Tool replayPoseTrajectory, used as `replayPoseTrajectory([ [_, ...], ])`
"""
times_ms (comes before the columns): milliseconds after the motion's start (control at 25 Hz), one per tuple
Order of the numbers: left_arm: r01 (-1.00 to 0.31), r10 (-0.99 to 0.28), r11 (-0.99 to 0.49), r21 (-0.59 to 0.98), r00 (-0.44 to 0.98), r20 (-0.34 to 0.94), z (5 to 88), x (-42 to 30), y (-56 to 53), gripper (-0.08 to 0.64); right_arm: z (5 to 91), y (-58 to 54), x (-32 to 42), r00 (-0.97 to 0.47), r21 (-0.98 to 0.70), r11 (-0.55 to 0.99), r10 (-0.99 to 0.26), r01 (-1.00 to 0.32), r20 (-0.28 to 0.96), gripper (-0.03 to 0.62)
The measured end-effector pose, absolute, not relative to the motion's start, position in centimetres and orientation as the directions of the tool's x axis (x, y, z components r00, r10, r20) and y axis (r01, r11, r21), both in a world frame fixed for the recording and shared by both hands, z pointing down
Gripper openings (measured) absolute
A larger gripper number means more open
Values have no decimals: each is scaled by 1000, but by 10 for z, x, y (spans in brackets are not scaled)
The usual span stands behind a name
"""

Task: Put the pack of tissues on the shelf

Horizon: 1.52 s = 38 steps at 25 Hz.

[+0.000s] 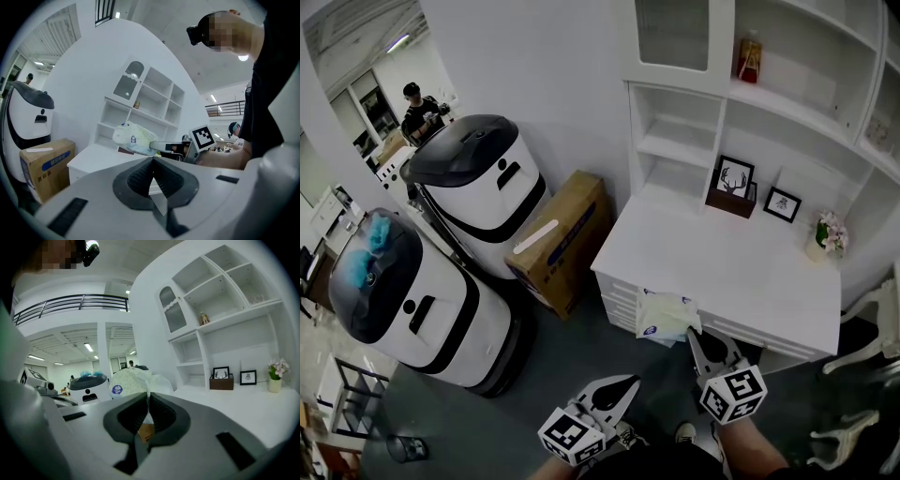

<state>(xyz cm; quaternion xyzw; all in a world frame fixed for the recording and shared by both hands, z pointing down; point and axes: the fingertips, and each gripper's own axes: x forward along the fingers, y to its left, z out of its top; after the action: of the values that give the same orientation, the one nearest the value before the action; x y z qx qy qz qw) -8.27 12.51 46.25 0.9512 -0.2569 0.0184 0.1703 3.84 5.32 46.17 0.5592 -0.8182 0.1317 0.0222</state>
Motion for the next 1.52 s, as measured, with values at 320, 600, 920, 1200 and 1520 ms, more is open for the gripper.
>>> replayPoseTrajectory([
  [320, -489, -481, -815, 310, 870, 109, 461, -110, 116, 5, 458, 45, 13, -363, -183, 331, -915, -926, 178, 9],
  [600, -494, -490, -811, 314, 866, 98, 460, -126, 113, 5, 456, 42, -5, -375, -177, 345, -909, -922, 181, 9],
  [920, -502, -497, -804, 321, 862, 103, 460, -124, 99, 5, 455, 23, -5, -389, -181, 357, -902, -916, 186, 9],
  [1200, -519, -521, -794, 317, 849, 86, 453, -115, 70, 5, 451, -6, 4, -407, -176, 378, -895, -909, 182, 9],
  [1520, -533, -537, -776, 337, 839, 91, 458, -97, 44, 5, 455, -33, 21, -423, -181, 392, -886, -902, 191, 9],
])
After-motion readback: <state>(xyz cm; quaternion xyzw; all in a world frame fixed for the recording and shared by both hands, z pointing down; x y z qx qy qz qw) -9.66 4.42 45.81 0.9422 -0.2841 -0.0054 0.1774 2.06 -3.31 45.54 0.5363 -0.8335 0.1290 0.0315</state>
